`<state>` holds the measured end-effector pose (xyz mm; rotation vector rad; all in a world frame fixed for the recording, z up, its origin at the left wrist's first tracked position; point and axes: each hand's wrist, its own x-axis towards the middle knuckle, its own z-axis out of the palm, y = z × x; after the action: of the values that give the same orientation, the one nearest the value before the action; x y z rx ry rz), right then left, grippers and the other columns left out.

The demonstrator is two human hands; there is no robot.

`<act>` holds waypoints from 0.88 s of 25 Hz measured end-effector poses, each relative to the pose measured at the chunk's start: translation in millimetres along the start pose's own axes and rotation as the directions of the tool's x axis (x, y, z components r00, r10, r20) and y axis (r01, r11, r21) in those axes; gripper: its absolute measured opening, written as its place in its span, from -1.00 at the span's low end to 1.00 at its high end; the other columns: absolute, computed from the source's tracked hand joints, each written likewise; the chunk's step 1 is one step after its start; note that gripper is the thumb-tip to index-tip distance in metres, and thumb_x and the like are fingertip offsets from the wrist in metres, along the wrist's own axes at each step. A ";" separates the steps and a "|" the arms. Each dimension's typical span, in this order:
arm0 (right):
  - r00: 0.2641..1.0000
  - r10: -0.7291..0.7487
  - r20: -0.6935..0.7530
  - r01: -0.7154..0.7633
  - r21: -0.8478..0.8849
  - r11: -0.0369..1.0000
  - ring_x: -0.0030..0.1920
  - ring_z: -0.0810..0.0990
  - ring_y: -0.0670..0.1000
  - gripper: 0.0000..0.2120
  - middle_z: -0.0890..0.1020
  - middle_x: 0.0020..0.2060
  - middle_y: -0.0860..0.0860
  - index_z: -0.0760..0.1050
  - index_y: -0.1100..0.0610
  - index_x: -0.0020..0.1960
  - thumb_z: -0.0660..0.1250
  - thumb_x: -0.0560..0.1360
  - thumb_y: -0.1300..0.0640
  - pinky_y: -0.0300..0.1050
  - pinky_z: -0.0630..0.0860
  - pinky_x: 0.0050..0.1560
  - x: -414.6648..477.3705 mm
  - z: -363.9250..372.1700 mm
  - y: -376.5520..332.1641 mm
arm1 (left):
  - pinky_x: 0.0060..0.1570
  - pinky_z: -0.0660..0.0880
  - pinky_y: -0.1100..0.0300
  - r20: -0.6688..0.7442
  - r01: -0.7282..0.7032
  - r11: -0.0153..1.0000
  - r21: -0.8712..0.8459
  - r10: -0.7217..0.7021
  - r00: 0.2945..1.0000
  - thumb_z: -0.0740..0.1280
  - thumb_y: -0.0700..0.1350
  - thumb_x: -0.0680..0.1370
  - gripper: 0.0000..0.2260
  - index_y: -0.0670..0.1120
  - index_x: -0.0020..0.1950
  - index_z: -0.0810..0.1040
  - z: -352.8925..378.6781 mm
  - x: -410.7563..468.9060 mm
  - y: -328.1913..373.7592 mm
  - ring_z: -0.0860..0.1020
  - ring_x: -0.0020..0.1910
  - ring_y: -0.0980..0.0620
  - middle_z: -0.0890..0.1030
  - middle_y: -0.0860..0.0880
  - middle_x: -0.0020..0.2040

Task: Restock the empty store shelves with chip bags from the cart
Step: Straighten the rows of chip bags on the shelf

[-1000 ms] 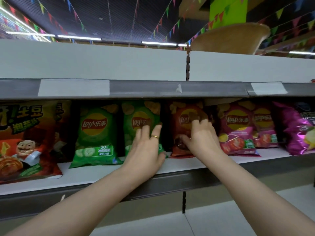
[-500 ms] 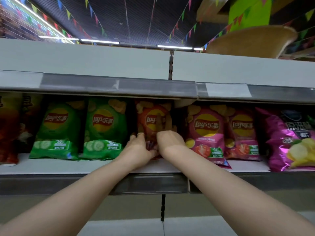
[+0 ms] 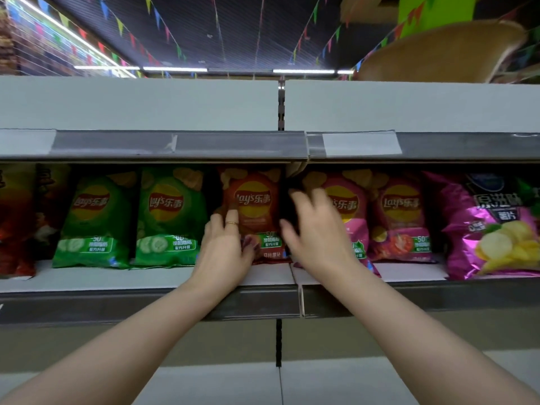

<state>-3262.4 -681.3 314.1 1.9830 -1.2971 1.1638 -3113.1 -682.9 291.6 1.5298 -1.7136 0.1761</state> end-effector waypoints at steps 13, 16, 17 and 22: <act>0.844 0.415 0.338 -0.382 -0.163 0.910 0.34 0.25 0.17 -0.34 0.20 0.33 0.16 0.07 0.12 0.48 0.32 0.51 0.02 -0.07 0.30 0.26 -13.4 -8.0 48.1 | 0.27 0.39 0.08 0.506 0.114 0.927 -0.357 0.090 0.858 0.43 -0.04 0.45 -0.24 -0.10 0.49 0.05 44.8 20.0 63.7 0.39 0.31 -0.11 0.33 -0.12 0.37; 0.815 0.449 0.366 -0.396 -0.213 0.893 0.33 0.25 0.14 -0.42 0.20 0.32 0.14 0.12 0.12 0.45 0.29 0.53 0.02 -0.07 0.34 0.22 -10.3 -6.1 48.4 | 0.28 0.40 0.07 0.560 0.168 0.923 -0.345 0.059 0.827 0.42 -0.07 0.46 -0.27 -0.08 0.49 0.07 54.0 25.1 61.8 0.41 0.30 -0.11 0.38 -0.11 0.35; 0.799 0.463 0.383 -0.406 -0.223 0.886 0.34 0.25 0.14 -0.44 0.21 0.32 0.14 0.14 0.12 0.43 0.28 0.53 0.02 -0.06 0.34 0.22 -7.9 -4.8 48.3 | 0.28 0.39 0.08 0.560 0.156 0.931 -0.330 0.060 0.826 0.41 -0.08 0.47 -0.28 -0.09 0.50 0.06 55.4 26.4 61.9 0.40 0.30 -0.11 0.37 -0.11 0.36; 0.687 0.541 0.486 -0.421 -0.342 0.840 0.41 0.16 0.19 -0.30 0.06 0.46 0.19 -0.10 0.11 0.52 0.24 0.56 0.02 0.03 0.29 0.32 8.5 -0.7 46.1 | 0.21 0.40 0.12 0.602 0.155 0.951 -0.267 0.039 0.798 0.37 -0.03 0.51 -0.28 -0.08 0.52 0.01 51.8 24.6 64.7 0.41 0.29 -0.12 0.37 -0.11 0.36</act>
<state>-3302.9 -704.4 319.7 1.9505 -2.2660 0.5846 -3192.7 -715.8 298.9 1.4847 -2.0480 -0.6595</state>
